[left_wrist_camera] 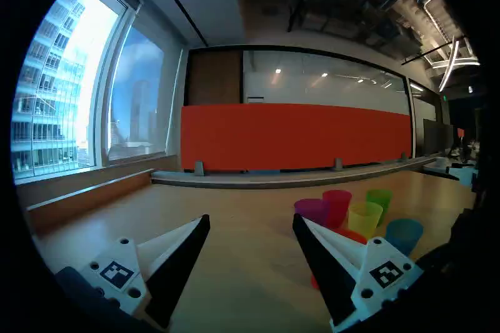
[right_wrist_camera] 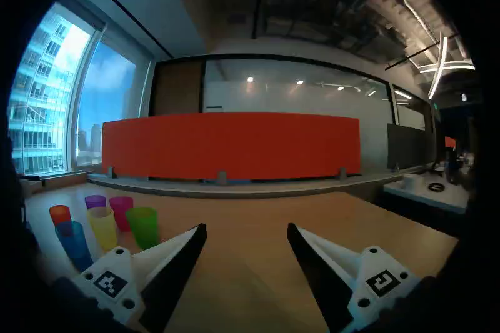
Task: Pour water
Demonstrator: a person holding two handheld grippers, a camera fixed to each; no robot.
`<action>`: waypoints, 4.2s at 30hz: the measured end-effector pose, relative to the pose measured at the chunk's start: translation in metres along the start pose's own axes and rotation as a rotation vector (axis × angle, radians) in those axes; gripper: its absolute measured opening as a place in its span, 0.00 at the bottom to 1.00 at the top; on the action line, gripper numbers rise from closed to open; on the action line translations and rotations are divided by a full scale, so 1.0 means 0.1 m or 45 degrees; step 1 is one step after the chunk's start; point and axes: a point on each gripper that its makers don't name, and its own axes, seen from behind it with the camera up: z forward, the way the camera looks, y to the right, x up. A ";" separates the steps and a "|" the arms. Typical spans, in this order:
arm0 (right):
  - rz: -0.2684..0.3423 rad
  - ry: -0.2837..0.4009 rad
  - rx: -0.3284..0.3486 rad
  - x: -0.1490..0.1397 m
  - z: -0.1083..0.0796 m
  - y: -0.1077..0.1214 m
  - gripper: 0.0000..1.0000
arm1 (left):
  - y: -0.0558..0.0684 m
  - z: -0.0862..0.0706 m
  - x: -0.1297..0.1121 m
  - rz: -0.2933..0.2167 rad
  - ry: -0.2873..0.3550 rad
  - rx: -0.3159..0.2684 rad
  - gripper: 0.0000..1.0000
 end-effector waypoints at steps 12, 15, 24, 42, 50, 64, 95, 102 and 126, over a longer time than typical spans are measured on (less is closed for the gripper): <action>0.000 0.000 0.000 0.00 0.00 0.00 1.00 | 0.01 0.00 0.00 0.001 0.000 0.000 0.99; -0.001 -0.001 0.000 0.00 0.00 0.00 1.00 | 0.00 0.00 0.00 0.000 0.000 0.000 0.99; -0.001 0.000 0.005 0.00 0.00 -0.01 1.00 | 0.00 -0.01 0.00 0.002 -0.001 -0.001 0.99; -0.092 -0.019 0.051 0.49 0.04 -0.01 1.00 | 0.01 0.04 0.28 0.024 -0.022 -0.030 0.99; -0.100 -0.023 0.086 0.83 0.06 -0.08 1.00 | -0.03 0.09 0.70 0.005 -0.040 -0.041 0.99; -0.056 -0.041 0.075 1.34 0.21 -0.03 1.00 | -0.08 0.24 1.31 -0.028 -0.064 -0.071 0.99; -0.030 -0.061 0.104 1.86 0.34 -0.10 1.00 | 0.01 0.39 1.87 -0.036 -0.083 -0.146 0.99; -0.022 -0.067 0.158 1.84 0.35 -0.17 1.00 | 0.19 0.38 1.87 -0.027 -0.098 -0.232 0.99; 0.010 -0.055 0.664 1.88 0.13 -0.82 1.00 | 0.86 0.16 2.06 -0.028 0.001 -0.679 0.99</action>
